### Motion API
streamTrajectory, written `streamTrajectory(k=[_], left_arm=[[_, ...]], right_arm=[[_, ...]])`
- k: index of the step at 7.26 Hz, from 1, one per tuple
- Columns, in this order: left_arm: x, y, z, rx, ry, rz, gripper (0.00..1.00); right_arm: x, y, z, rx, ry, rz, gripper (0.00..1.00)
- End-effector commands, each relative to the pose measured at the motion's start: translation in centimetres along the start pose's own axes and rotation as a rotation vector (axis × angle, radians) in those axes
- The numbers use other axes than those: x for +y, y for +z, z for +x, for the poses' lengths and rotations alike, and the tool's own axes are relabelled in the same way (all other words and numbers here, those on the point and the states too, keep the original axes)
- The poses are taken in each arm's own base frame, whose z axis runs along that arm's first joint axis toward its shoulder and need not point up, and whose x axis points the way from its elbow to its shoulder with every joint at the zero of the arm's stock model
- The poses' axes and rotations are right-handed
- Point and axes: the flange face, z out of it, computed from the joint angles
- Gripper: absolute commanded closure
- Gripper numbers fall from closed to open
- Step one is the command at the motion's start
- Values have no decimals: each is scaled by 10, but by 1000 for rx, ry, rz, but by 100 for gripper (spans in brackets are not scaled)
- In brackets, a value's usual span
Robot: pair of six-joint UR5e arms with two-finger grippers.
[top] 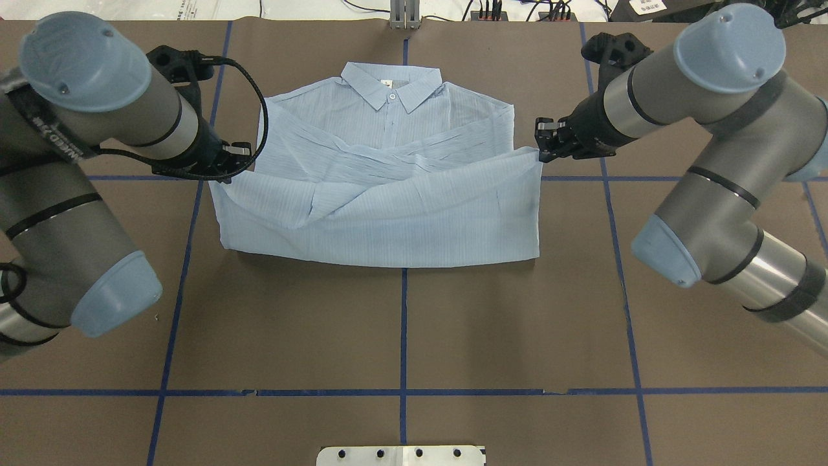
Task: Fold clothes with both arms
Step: 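Lift the hem with both grippers and fold it toward the collar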
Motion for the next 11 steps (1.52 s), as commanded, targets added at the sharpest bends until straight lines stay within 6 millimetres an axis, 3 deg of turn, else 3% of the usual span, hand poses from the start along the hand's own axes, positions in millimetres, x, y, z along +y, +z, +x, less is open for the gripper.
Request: streamTrajectory(k=[1,4,6,9,10,11], left_arm=[[-57,34,12,18,-19,44,100],[-145,103,9,48,-52,108,100],[-160,128,11,52,-59,113,100],[-169,147,9,57,-61,117,100],[-168,148,10,57,-63,116,73],[-168,147,11,58,-63,118,1]], right_arm=[[-64,28,-12,50,-17,10,100],[-113,55,-13,111,-29,3,100],[-128,82,-2,106,-41,11,100],[-130,95,1,120,-38,3,100],[-130,96,2,121,-34,2,96],[-119,107,2,120,-51,-3,1]])
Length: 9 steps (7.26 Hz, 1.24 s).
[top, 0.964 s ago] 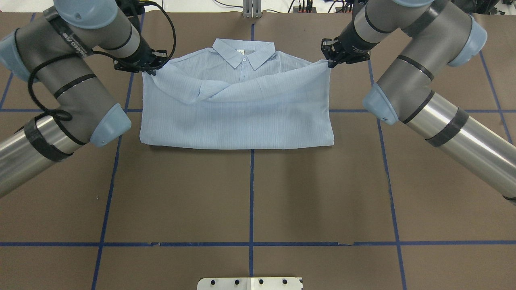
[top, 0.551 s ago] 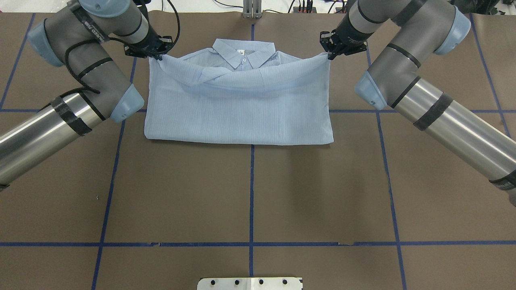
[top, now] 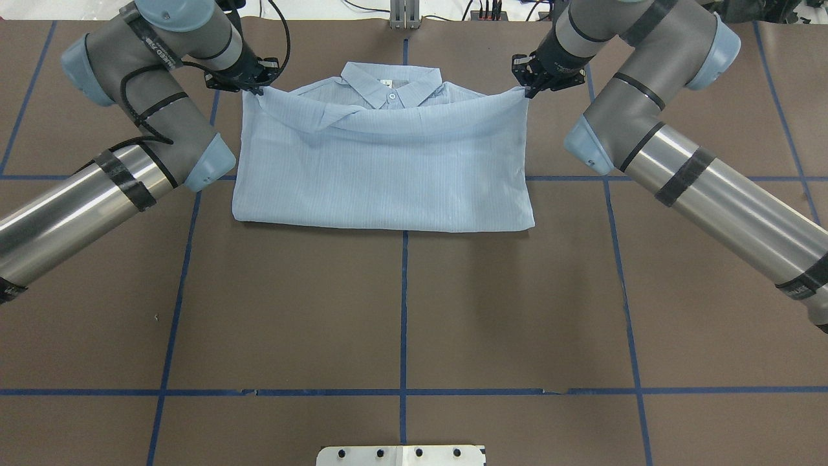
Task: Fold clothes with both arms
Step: 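Release the hem and raise both grippers off the folded shirt, then grasp the folded shirt's edge nearest the right gripper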
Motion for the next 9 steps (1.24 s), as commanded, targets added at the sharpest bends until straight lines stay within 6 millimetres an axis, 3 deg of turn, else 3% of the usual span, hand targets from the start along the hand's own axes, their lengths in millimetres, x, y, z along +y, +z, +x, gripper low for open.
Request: streamTrajectory(k=[1,3,4,5,7,9], left_arm=[[0,-4,5,6,1,2,0],[0,-4,2,3,2,0,0],[1,-19,8,24,9,11,0],[4,-31,10,26,9,13,0],[14,-58,12,28,10,13,0],[14,-62,12,29,8,14,0]], right_arm=[[13,16,11,-18,-30,20,0],[32,27,10,-36,-56,4,0],[68,44,6,-74,-88,-13,0],[102,48,14,-85,-109,-38,0],[134,41,26,-99,-127,-64,0],[162,52,31,-91,-140,-96,1]])
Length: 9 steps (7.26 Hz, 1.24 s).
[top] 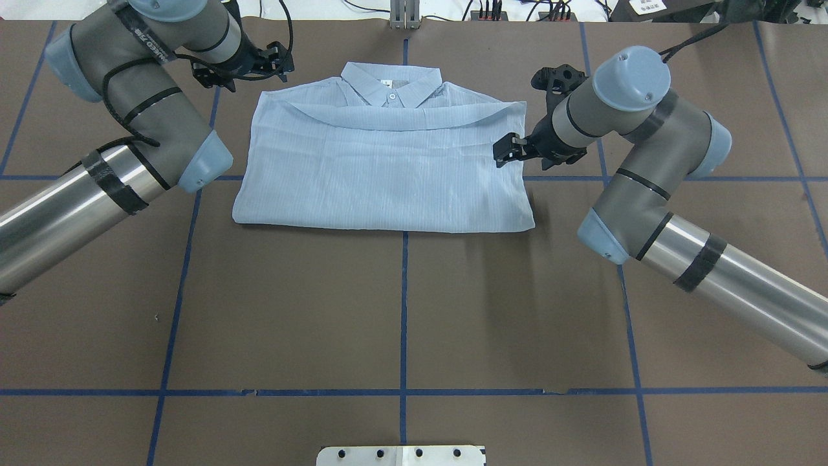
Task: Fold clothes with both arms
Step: 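Grasp the folded shirt's edge nearest the right gripper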
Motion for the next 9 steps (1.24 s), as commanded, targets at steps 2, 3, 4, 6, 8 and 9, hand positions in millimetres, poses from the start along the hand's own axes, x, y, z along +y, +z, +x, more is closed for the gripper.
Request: streamTrajectory(k=[2,3,4,6,8,9], left_arm=[[3,-3,-2,1,0,2,0],[3,-3,-3,-1,1,1,0],[4,0,-7,-5,0,-1,0],[5,3,-12,-11,-3,-4,0],[4,0,-12,-8,-4,0,0],[4,-1,-11,-5,-4,2,0]], right_arm=[[29,22,-8,36,-3,-56,13],[28,21,-11,44,0,-60,53],[29,21,-10,45,2,-66,94],[34,16,-10,39,-5,-60,100],[48,4,-1,19,-8,-81,100],[64,-10,15,16,-11,-79,100]])
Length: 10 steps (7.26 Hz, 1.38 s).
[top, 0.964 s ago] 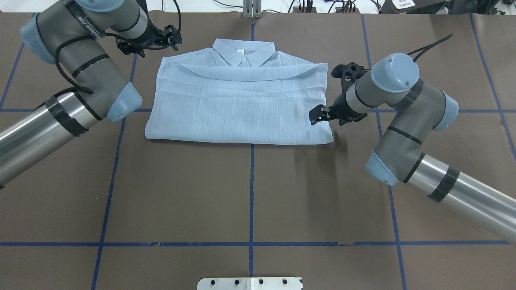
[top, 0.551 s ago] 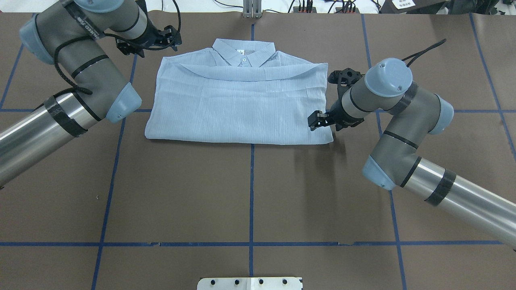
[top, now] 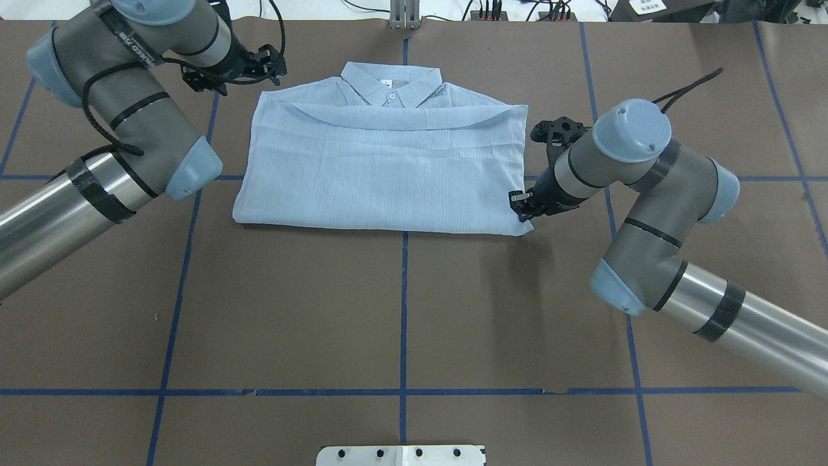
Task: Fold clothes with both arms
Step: 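Grasp the folded shirt's edge nearest the right gripper, then drag the folded shirt with the right gripper toward the robot while the left arm lowers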
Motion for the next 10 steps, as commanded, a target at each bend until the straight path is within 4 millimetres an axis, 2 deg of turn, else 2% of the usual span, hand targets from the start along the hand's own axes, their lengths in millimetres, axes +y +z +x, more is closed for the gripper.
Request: streamTrajectory(k=[1,2,3,4,5,6,8,9,10], left_arm=[[3,-8,-2,11,2,6,0],[5,-11,-3,16,4,9,0],[7,-16,-3,24,6,12,0],[9,-22,-4,30,8,15,0],[11,-23,-4,34,1,15,0],[14,-25,-4,38,-14,16,0],[30,-32,5,62,-51,10,0],[42,-33,4,69,-48,4,0],[48,-36,3,76,-45,2,0]], right_arm=[[40,-27,30,-13,-10,-5,100],[62,-43,46,-5,-7,-13,100],[94,-72,50,37,12,-51,100],[134,-113,44,69,15,-93,100],[172,-137,33,89,-2,-151,100],[207,-139,29,109,-29,-222,100],[288,-136,36,146,-117,-383,100],[328,-127,20,155,-111,-462,100],[359,-122,4,166,-75,-511,100]])
